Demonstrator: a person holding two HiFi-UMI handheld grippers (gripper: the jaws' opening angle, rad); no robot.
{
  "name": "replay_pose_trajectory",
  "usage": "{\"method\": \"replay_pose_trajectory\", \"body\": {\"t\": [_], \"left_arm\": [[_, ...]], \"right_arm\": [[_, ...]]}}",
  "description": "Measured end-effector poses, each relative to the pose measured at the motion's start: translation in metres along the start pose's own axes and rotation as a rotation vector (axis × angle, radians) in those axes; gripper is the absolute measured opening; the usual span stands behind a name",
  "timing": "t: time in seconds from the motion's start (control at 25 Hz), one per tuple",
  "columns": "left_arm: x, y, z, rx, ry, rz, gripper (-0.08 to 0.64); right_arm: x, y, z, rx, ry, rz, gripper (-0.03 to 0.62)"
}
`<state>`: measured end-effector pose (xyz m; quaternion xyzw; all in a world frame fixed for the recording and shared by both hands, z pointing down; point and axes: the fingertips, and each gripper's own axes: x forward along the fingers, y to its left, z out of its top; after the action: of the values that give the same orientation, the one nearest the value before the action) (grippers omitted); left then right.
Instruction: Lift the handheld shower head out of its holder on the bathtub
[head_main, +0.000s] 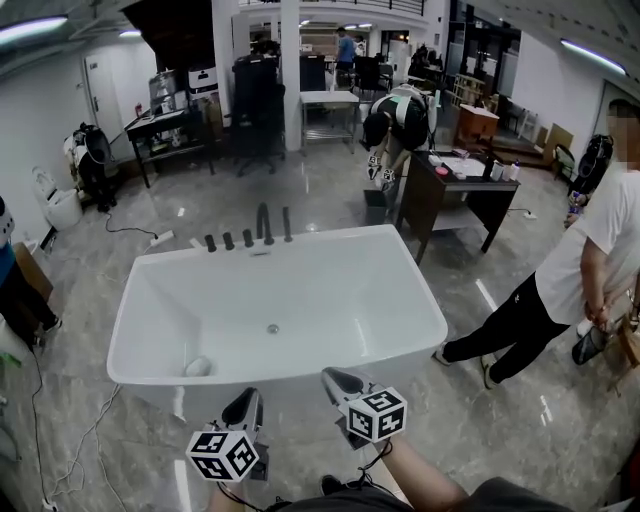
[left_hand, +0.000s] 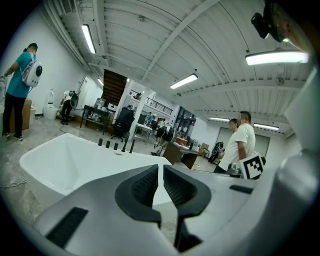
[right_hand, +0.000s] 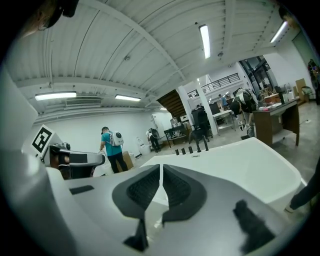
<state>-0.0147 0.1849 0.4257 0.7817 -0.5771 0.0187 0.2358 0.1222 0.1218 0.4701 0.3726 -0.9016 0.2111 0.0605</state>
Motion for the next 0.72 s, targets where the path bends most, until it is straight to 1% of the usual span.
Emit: {"method": "replay_pose_trajectory", "body": {"t": [0.2,0.32,0.44,0.6,0.72], "left_arm": [[0.023,-0.002,0.008,-0.004,-0.010,0.016,0.041],[0.031,0.004,0.009,-0.002,-0.002,0.017,0.041],[0.042,0.016,0.011,-0.013,0.004,0.019,0.041],[0.060,0.039,0.014,-0.008,0.014,0.013,0.041],[0.076,0.058,0.016,-0.027,0.023,-0.015,0.041]], "right_arm": [[0.008,-0.033,0.007,0.036,0.001,-0.028,0.032],[0.017,-0.041,0.004,0.047,0.014,-0.030,0.032],[0.029,-0.045,0.003,0.034,0.030,-0.035,0.032],[0.045,-0.050,0.002,0.043,0.036,-0.059,0.033],[0.065,-0.053,0.002,0.048,0.038,-0.089,0.032]]}}
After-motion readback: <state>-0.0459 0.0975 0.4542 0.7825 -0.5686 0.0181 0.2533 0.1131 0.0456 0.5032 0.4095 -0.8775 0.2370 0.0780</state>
